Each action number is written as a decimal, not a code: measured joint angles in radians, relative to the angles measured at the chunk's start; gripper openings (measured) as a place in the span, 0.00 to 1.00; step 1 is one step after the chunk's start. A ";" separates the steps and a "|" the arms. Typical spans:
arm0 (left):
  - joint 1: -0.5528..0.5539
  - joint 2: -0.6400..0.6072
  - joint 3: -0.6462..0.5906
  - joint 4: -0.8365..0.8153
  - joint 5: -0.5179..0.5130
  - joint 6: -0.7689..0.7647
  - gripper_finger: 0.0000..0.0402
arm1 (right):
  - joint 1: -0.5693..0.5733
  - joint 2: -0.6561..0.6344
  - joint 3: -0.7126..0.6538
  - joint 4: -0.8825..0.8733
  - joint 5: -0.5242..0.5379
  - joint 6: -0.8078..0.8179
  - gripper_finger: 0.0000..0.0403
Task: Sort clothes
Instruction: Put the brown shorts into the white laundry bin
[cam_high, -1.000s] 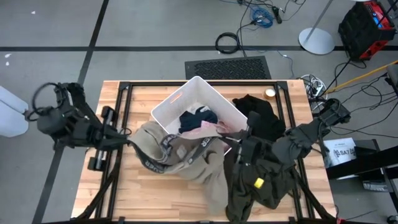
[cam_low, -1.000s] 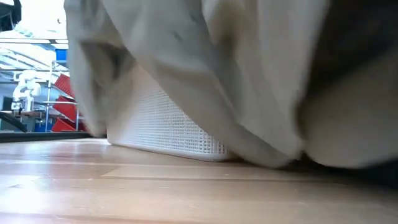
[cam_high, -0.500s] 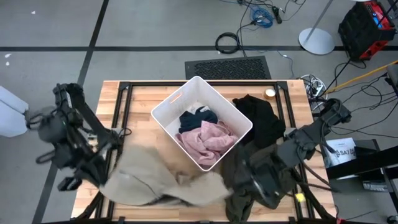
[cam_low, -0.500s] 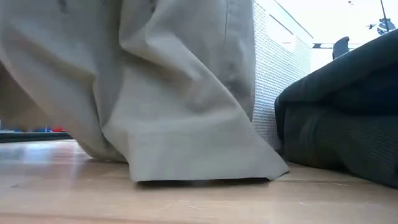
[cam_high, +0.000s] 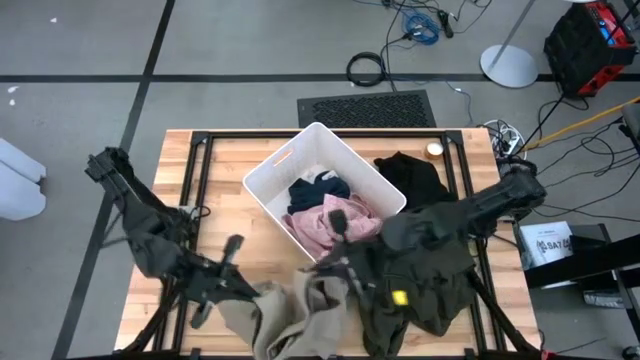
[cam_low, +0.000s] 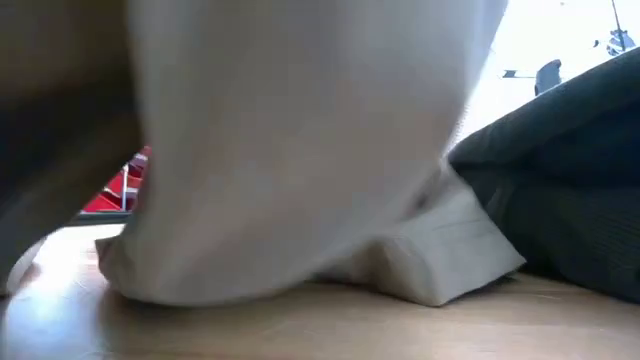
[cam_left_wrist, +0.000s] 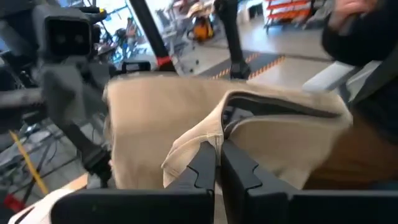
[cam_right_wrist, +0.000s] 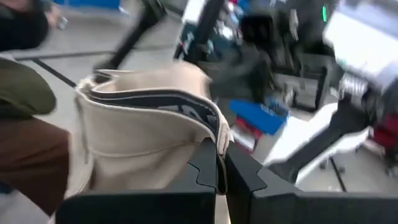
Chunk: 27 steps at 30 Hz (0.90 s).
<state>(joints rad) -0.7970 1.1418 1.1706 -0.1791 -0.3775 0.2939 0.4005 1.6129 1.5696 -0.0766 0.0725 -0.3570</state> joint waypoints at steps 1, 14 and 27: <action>0.010 0.019 0.000 0.000 -0.007 -0.001 0.02 | -0.014 0.021 0.000 0.001 -0.006 0.007 0.00; 0.041 0.102 -0.002 -0.121 -0.164 -0.155 0.02 | -0.034 0.162 0.000 -0.031 -0.091 0.111 0.00; 0.085 0.146 -0.001 -0.168 -0.100 -0.236 0.02 | -0.030 0.163 0.000 -0.007 -0.097 0.140 0.06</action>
<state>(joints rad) -0.7116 1.2875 1.1698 -0.3474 -0.4774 0.0580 0.3703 1.7763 1.5692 -0.0838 -0.0250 -0.2170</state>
